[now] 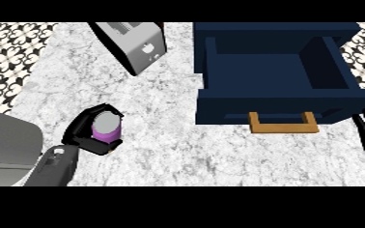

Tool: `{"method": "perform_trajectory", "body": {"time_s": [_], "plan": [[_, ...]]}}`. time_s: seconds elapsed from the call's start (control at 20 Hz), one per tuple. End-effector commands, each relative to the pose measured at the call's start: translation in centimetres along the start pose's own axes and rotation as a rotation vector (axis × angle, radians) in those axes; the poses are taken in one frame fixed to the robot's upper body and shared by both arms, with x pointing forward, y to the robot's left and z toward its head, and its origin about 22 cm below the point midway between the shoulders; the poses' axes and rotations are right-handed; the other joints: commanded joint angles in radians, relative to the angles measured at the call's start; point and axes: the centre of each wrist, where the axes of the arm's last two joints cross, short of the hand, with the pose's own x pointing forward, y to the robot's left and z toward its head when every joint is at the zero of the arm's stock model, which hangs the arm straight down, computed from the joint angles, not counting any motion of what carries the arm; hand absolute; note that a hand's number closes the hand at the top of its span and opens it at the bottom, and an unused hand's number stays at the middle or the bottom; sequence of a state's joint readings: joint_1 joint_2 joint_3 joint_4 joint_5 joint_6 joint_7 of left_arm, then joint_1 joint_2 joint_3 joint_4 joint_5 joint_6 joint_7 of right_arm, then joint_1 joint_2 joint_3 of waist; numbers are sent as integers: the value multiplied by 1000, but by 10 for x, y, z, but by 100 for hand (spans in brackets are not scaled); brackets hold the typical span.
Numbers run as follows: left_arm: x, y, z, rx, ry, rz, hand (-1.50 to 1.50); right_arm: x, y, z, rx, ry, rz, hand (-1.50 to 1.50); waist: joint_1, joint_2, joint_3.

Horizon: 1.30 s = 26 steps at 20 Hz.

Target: Pick up the can, place it into the drawer and close the drawer

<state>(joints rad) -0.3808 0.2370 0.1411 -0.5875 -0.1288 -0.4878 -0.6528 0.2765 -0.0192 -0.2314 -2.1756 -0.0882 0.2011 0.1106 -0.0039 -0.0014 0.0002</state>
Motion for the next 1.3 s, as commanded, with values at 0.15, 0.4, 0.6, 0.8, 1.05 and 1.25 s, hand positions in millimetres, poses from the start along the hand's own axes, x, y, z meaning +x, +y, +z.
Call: {"method": "perform_trajectory", "body": {"time_s": [0.15, 0.4, 0.6, 0.8, 1.05, 1.25], "plan": [[0, -13, -3, 255, -32, 64, 150, 3, 1, 0, -1, 4, 10, -150, 11, -2, 1], [9, -10, -8, 555, -72, 61, 150, -5, -4, 4, -23, -3, -1, -150, 8, -2, 1], [47, -36, -38, 547, -127, 64, 150, -4, -8, 16, -18, 2, -4, -150, 6, -4, 1], [66, -46, -39, 482, -149, 51, 150, 0, -1, 23, -35, -19, -9, -150, 0, -1, 0], [108, -89, -68, 430, -182, -2, 150, 12, -14, 9, -43, -11, -5, -150, -2, -1, 0], [161, -97, -68, 377, -220, -25, 150, 0, -12, 15, -32, -9, 14, -150, 4, -2, 0]]}}
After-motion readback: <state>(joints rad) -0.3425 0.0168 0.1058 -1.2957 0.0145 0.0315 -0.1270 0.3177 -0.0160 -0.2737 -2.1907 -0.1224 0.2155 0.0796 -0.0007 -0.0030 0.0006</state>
